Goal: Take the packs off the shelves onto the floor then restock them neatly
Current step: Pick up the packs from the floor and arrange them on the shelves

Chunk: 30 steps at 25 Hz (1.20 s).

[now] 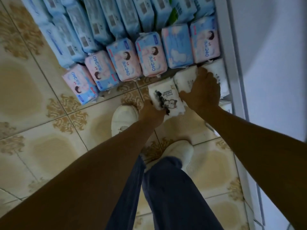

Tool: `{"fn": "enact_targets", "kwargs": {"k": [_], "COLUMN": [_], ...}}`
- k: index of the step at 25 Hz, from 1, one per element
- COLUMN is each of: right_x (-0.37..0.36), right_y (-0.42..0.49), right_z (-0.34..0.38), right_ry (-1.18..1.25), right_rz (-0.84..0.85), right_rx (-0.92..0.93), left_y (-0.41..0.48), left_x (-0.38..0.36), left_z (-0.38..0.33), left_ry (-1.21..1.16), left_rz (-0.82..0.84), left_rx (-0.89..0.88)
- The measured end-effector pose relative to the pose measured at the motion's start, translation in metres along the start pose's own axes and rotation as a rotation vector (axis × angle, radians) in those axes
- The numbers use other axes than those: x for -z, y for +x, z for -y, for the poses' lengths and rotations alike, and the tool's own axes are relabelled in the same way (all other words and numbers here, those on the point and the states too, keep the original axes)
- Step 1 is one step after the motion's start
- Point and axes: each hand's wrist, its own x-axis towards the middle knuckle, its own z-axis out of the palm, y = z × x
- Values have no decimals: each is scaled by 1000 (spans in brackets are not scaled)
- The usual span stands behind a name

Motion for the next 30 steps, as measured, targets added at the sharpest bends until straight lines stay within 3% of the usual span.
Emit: {"fn": "enact_targets", "kwargs": {"k": [4, 8, 13, 20, 24, 30], "right_x": [59, 147, 263, 399, 423, 403], "right_y": [-39, -96, -189, -349, -446, -598], "right_z": [-1, 6, 28, 57, 48, 21], "right_ry": [180, 371, 695, 942, 1096, 1276], "right_rz": [96, 78, 85, -139, -293, -745], "right_rx": [-76, -97, -229, -363, -455, -771], "left_y": [-60, -141, -268, -430, -488, -579], "left_x": [30, 74, 127, 160, 139, 105], "left_z": [-8, -37, -99, -150, -138, -114], "left_ry": [-23, -56, -100, 10, 76, 216], "left_rz": [77, 202, 294, 313, 498, 937], "left_rx": [24, 9, -144, -295, -345, -313]}}
